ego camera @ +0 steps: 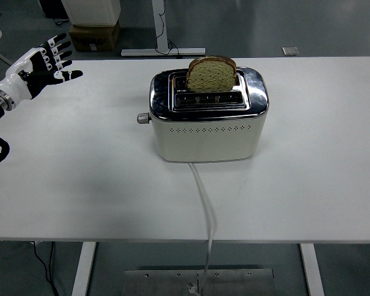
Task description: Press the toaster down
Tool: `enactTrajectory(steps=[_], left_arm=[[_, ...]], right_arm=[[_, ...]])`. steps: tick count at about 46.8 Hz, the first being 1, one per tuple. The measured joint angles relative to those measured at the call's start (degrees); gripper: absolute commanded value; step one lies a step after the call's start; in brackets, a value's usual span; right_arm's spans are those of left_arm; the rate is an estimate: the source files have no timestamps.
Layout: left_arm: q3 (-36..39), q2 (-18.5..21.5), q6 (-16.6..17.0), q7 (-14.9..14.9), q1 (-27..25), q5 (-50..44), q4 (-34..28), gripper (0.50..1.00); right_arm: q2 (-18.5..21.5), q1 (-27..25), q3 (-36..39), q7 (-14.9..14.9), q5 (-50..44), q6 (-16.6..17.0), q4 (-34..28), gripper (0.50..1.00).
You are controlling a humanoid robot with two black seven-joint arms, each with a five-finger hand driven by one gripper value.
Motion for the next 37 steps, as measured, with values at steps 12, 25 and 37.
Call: enactTrajectory(steps=[12, 25, 37], left_arm=[[1.12, 4.1, -0.24, -0.32, 0.48, 12.15, -5.63, 1.0], [2.2, 10.1, -0.09, -0.67, 0.9, 22.03, -16.82, 1.0], [2.23, 12.44, 0.26, -2.27, 2.51, 33.79, -21.69, 1.0]], right_arm=[[0.0, -0.01, 0.0, 0.01, 0.0, 0.0, -0.02, 0.998], [0.0, 0.02, 0.0, 0.0, 0.0, 0.0, 0.01, 0.998], [0.0, 0.02, 0.0, 0.0, 0.0, 0.0, -0.02, 0.998]])
